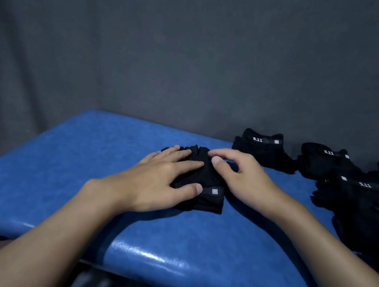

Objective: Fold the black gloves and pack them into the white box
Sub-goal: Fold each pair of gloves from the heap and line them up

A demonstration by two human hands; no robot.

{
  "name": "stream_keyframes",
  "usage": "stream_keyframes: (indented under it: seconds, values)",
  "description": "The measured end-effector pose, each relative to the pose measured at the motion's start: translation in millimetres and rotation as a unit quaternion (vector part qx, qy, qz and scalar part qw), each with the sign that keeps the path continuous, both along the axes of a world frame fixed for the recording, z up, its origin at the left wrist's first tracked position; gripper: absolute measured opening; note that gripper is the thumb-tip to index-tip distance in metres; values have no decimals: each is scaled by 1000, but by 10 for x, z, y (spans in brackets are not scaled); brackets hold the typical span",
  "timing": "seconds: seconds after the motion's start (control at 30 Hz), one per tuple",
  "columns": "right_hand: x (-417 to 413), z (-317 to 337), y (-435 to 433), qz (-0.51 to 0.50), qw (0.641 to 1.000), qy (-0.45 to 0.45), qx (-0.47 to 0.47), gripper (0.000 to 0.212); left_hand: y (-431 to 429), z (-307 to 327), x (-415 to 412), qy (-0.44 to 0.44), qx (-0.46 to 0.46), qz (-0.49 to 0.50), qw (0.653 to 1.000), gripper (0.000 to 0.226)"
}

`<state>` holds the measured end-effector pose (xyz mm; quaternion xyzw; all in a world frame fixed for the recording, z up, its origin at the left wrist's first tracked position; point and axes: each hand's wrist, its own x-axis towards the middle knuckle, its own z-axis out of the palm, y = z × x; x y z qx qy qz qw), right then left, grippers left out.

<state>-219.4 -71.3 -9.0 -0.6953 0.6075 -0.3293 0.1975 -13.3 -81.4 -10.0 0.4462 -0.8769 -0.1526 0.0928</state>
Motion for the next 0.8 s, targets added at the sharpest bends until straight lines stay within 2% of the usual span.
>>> stream_keyframes:
  seconds: [0.1,0.27,0.4,0.5,0.67,0.8]
  values:
    - [31,-11,-32,18,1000,9,13,29,-7,9,0,7,-1,-5,1000,76]
    - [44,-36,-28,39,999,-23,8,48,-1,11,8,10,-13,-4,1000,80]
    - [8,15,18,66,994,-86,-19,29,1,29,42,36,-17,4,999,86]
    - [-52,23,46,68,992,-100,-18,29,-1,32,58,42,-19,7,999,91]
    - [-50,-63,26,49,998,-44,-4,33,31,26,39,20,3,11,1000,81]
    - [-21,-39,89,47,997,4,-55,59,28,23,34,2,13,13,1000,82]
